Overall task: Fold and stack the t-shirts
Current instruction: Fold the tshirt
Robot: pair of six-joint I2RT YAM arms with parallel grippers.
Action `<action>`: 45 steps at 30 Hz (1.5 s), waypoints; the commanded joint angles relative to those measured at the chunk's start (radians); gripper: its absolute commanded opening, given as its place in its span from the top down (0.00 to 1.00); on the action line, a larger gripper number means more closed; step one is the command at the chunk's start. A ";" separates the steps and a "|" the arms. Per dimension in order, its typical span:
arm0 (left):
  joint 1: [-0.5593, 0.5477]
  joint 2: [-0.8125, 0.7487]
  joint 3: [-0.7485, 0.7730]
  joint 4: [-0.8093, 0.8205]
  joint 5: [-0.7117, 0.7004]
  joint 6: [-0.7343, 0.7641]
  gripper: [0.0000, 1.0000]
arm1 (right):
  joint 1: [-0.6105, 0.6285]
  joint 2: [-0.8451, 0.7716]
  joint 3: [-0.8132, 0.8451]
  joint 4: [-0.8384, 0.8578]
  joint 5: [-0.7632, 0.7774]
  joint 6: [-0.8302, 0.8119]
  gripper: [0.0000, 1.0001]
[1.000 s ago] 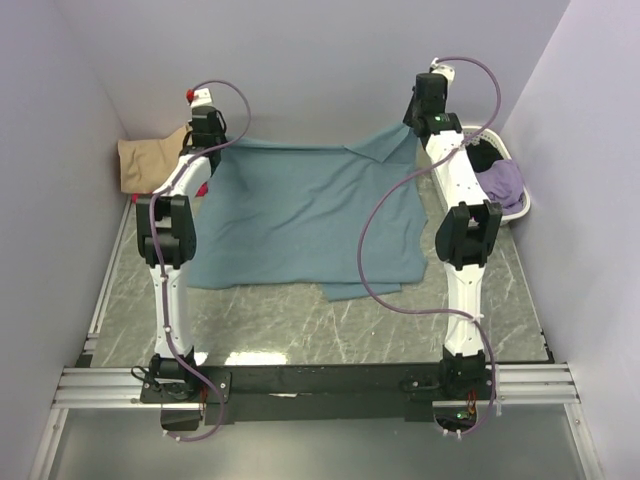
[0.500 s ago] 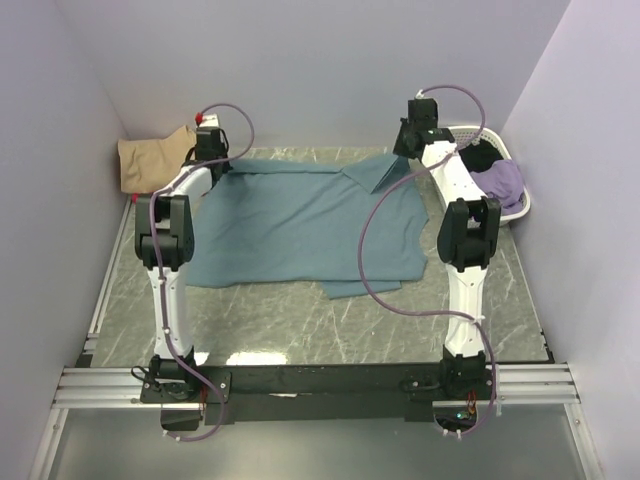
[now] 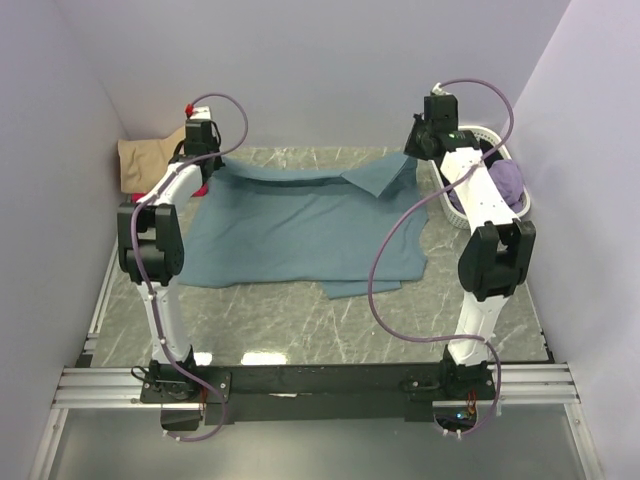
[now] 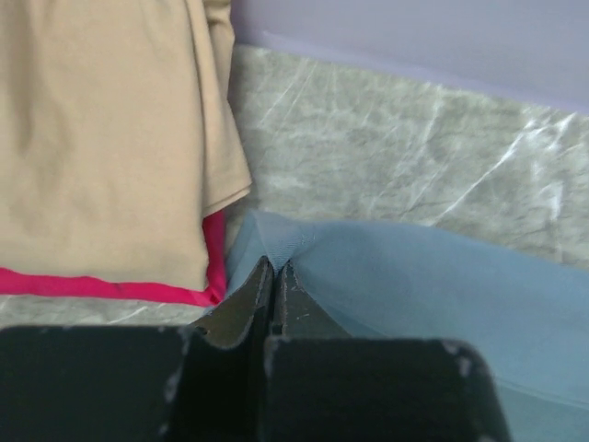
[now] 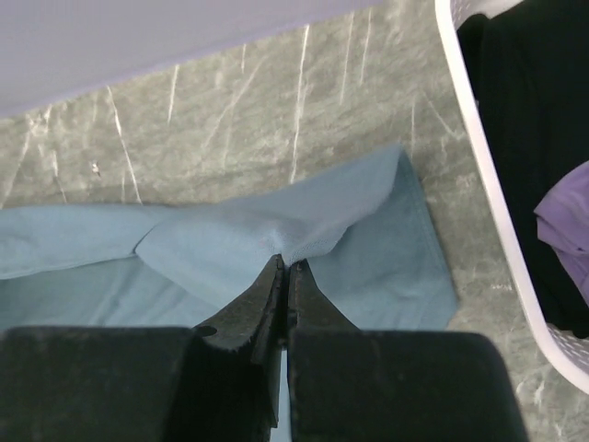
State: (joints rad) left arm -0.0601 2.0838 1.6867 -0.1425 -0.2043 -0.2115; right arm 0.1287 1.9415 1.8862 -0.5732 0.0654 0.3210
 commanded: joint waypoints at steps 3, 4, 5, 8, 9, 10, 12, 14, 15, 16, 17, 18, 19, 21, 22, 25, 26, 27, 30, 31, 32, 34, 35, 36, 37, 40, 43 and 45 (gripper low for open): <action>0.009 0.067 0.131 -0.137 -0.099 0.081 0.99 | 0.008 -0.023 -0.013 -0.042 0.027 0.003 1.00; 0.009 0.062 0.111 -0.122 -0.107 0.086 0.99 | 0.011 -0.026 -0.038 -0.042 0.027 0.006 1.00; 0.011 0.056 0.094 -0.109 -0.103 0.087 0.99 | 0.012 -0.026 -0.047 -0.042 0.031 0.009 1.00; 0.013 0.048 0.073 -0.106 -0.093 0.086 0.99 | 0.020 -0.023 -0.068 -0.057 0.039 0.010 1.00; 0.013 0.061 0.086 -0.114 -0.092 0.086 0.99 | 0.023 -0.023 -0.076 -0.065 0.045 0.010 1.00; 0.013 0.071 0.096 -0.140 -0.090 0.090 0.99 | 0.023 -0.021 -0.076 -0.070 0.044 0.012 1.00; 0.013 0.093 0.114 -0.161 -0.102 0.087 0.99 | 0.026 -0.018 -0.078 -0.089 0.051 0.015 1.00; 0.013 0.094 0.104 -0.157 -0.099 0.090 0.99 | 0.028 -0.015 -0.081 -0.099 0.056 0.016 1.00; 0.013 0.094 0.093 -0.157 -0.107 0.083 0.99 | 0.028 -0.006 -0.075 -0.118 0.057 0.020 1.00; 0.013 0.093 0.087 -0.152 -0.107 0.086 0.99 | 0.029 0.000 -0.072 -0.129 0.065 0.024 1.00; 0.013 0.096 0.084 -0.154 -0.107 0.089 0.99 | 0.029 0.004 -0.072 -0.137 0.070 0.027 1.00; 0.013 0.104 0.088 -0.158 -0.112 0.090 0.99 | 0.029 0.011 -0.079 -0.148 0.074 0.038 1.00; 0.013 0.108 0.093 -0.164 -0.125 0.093 0.99 | 0.029 0.017 -0.079 -0.155 0.077 0.041 1.00; 0.013 0.130 0.108 -0.180 -0.129 0.100 0.99 | 0.029 0.048 -0.069 -0.187 0.073 0.046 1.00; 0.013 0.136 0.113 -0.184 -0.136 0.093 0.97 | 0.032 0.062 -0.058 -0.204 0.071 0.046 1.00; 0.013 0.137 0.111 -0.178 -0.130 0.090 0.84 | 0.037 0.102 -0.033 -0.263 0.062 0.033 0.84; 0.013 0.137 0.110 -0.175 -0.133 0.092 0.71 | 0.046 0.108 -0.032 -0.273 0.080 0.036 0.73; 0.013 0.136 0.111 -0.175 -0.138 0.093 0.55 | 0.049 0.105 -0.048 -0.275 0.105 0.035 0.64; 0.013 0.127 0.114 -0.170 -0.150 0.089 0.05 | 0.055 0.051 -0.102 -0.217 0.142 0.044 0.40; 0.013 0.124 0.116 -0.166 -0.147 0.090 0.01 | 0.057 0.033 -0.114 -0.197 0.145 0.043 0.40; 0.013 0.116 0.119 -0.166 -0.147 0.090 0.01 | 0.055 0.014 -0.121 -0.183 0.160 0.047 0.40; 0.013 0.102 0.120 -0.160 -0.155 0.084 0.00 | 0.057 -0.038 -0.127 -0.145 0.192 0.050 0.39; 0.013 0.084 0.119 -0.146 -0.161 0.084 0.00 | 0.058 -0.070 -0.125 -0.136 0.209 0.055 0.39; 0.013 0.072 0.116 -0.137 -0.162 0.084 0.00 | 0.057 -0.085 -0.127 -0.105 0.218 0.053 0.39; 0.013 0.064 0.119 -0.132 -0.158 0.086 0.00 | 0.055 -0.101 -0.136 -0.079 0.196 0.043 0.37; 0.013 0.055 0.165 -0.147 -0.083 0.092 0.00 | 0.052 -0.086 -0.090 -0.071 0.143 0.030 0.35; 0.011 0.082 0.231 -0.186 0.070 0.083 0.01 | 0.051 0.026 0.028 -0.132 0.108 0.030 0.35; 0.011 0.102 0.260 -0.197 0.126 0.060 0.01 | 0.049 0.094 0.079 -0.134 0.100 0.039 0.35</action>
State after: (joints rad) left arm -0.0509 2.2261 1.8561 -0.3416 -0.2379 -0.1268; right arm 0.1810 1.9301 1.8755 -0.7132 0.1944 0.3580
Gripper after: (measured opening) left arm 0.995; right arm 0.653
